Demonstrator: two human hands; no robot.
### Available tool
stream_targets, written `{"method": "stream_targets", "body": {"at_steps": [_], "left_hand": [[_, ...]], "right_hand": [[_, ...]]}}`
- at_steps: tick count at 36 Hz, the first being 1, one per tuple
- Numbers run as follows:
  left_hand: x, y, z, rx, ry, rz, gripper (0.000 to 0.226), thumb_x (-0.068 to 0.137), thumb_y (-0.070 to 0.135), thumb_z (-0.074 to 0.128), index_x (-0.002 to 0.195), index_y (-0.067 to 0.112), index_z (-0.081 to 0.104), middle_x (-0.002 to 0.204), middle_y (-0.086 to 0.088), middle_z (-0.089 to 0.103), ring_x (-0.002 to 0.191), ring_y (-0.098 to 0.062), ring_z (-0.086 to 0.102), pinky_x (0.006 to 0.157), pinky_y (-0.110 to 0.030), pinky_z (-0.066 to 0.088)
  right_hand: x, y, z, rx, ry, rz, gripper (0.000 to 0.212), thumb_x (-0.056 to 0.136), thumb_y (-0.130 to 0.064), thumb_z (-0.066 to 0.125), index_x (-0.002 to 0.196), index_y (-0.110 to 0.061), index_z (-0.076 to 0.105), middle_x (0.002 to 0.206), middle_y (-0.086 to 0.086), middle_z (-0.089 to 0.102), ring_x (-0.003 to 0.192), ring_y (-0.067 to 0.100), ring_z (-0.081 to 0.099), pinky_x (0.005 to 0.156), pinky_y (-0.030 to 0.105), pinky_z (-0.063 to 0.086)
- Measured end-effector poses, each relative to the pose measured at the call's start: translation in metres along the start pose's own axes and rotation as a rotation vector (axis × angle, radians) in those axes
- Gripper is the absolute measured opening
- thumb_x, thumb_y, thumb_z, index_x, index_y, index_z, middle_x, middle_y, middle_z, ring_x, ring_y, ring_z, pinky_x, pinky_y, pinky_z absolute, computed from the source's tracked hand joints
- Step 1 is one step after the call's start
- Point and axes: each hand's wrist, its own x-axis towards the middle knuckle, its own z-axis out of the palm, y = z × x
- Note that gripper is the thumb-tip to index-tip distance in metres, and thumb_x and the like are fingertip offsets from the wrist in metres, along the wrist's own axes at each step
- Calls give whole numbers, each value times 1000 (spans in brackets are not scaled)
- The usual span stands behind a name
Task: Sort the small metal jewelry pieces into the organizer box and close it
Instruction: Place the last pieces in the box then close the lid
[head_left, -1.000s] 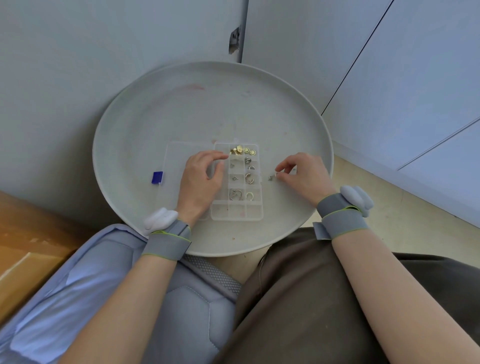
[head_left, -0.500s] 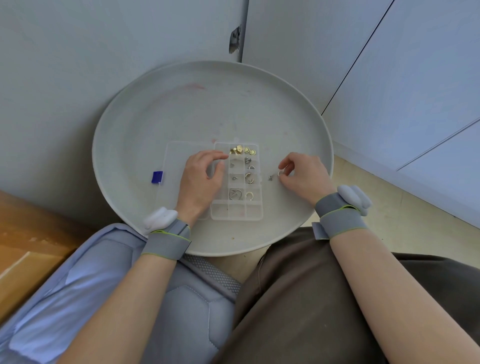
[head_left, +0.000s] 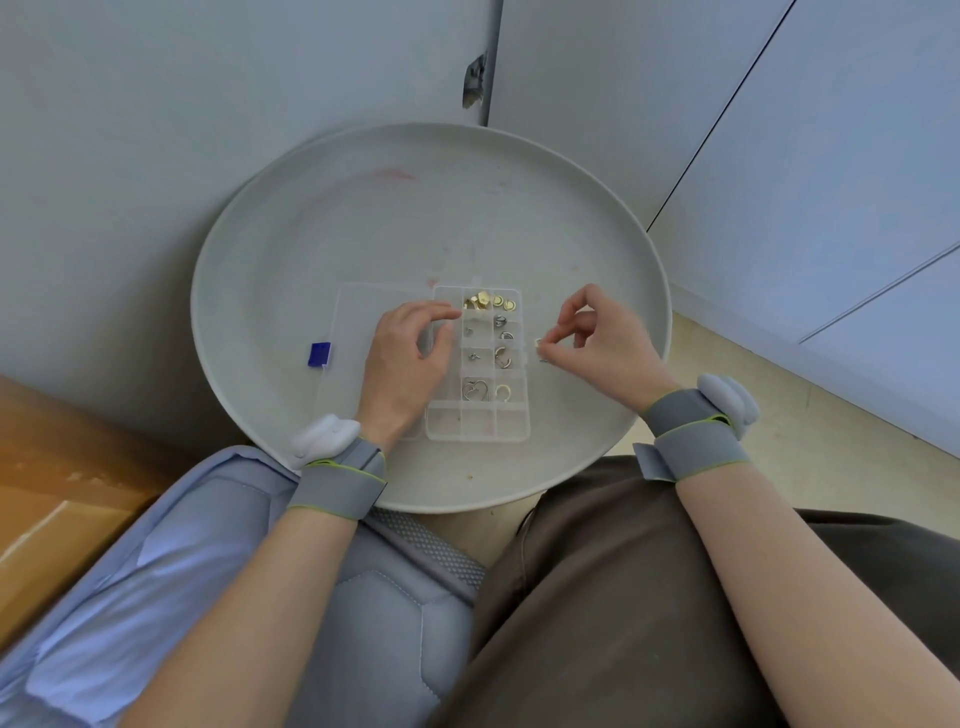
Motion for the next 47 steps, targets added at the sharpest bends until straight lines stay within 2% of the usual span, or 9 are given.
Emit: {"method": "stream_targets", "body": {"at_steps": [5, 12, 15, 17, 21, 27, 34, 40, 47], "left_hand": [[1, 0, 0, 6, -4, -2, 20, 91, 16, 54, 105, 18, 68, 113, 5, 64, 113, -10, 50, 93, 1, 24], [0, 0, 0, 2, -8, -3, 20, 91, 17, 54, 106, 19, 68, 113, 6, 63, 113, -10, 49, 92, 2, 23], [0, 0, 0, 4, -14, -4, 20, 91, 17, 54, 106, 19, 67, 114, 5, 63, 113, -9, 49, 92, 2, 23], [1, 0, 1, -3, -7, -8, 20, 91, 17, 54, 106, 20, 67, 113, 6, 63, 113, -8, 48, 92, 1, 23], [1, 0, 1, -11, 7, -11, 20, 90, 17, 54, 105, 20, 68, 112, 6, 63, 112, -9, 49, 93, 0, 24], [0, 2, 1, -21, 7, -10, 20, 90, 17, 54, 104, 19, 68, 112, 5, 64, 113, -10, 50, 94, -2, 25], [0, 2, 1, -20, 7, -20, 20, 90, 16, 54, 105, 19, 68, 112, 6, 64, 113, -9, 49, 92, 1, 24], [0, 3, 0, -27, 7, -16, 20, 90, 16, 54, 105, 19, 68, 112, 6, 63, 113, -8, 49, 92, 1, 24], [0, 2, 1, -24, 7, -10, 20, 91, 16, 55, 105, 18, 68, 113, 6, 63, 112, -8, 49, 93, 0, 25]], "right_hand": [[-5, -3, 3, 73, -166, 5, 33, 71, -10, 76, 78, -19, 45, 75, -4, 72, 59, 15, 41, 55, 10, 38], [-5, -4, 14, -124, -252, -71, 30, 68, -14, 73, 71, -23, 46, 70, -13, 71, 54, 12, 40, 58, 19, 40], [-7, -7, 18, -232, -252, -143, 26, 67, -14, 70, 72, -23, 47, 69, -15, 69, 49, 7, 43, 59, 23, 42], [-8, -10, 19, -282, -251, -167, 23, 66, -15, 69, 73, -23, 48, 71, -14, 70, 55, -2, 51, 62, 26, 44], [-9, -12, 20, -356, -235, -210, 20, 66, -18, 69, 73, -22, 50, 73, -14, 69, 63, -15, 50, 61, 25, 42], [-10, -14, 21, -432, -215, -257, 21, 67, -23, 67, 74, -28, 48, 75, -17, 64, 65, -5, 44, 64, 29, 45], [-12, -17, 16, -260, -141, -212, 32, 67, -17, 69, 70, -31, 40, 72, -13, 71, 61, -10, 51, 60, 24, 40], [-13, -17, 20, -396, -226, -223, 26, 68, -21, 68, 75, -28, 44, 77, -14, 70, 63, -12, 47, 59, 26, 39], [-9, -15, 22, -407, -258, -211, 27, 69, -22, 70, 75, -28, 44, 75, -15, 69, 62, -5, 45, 71, 34, 49]]}}
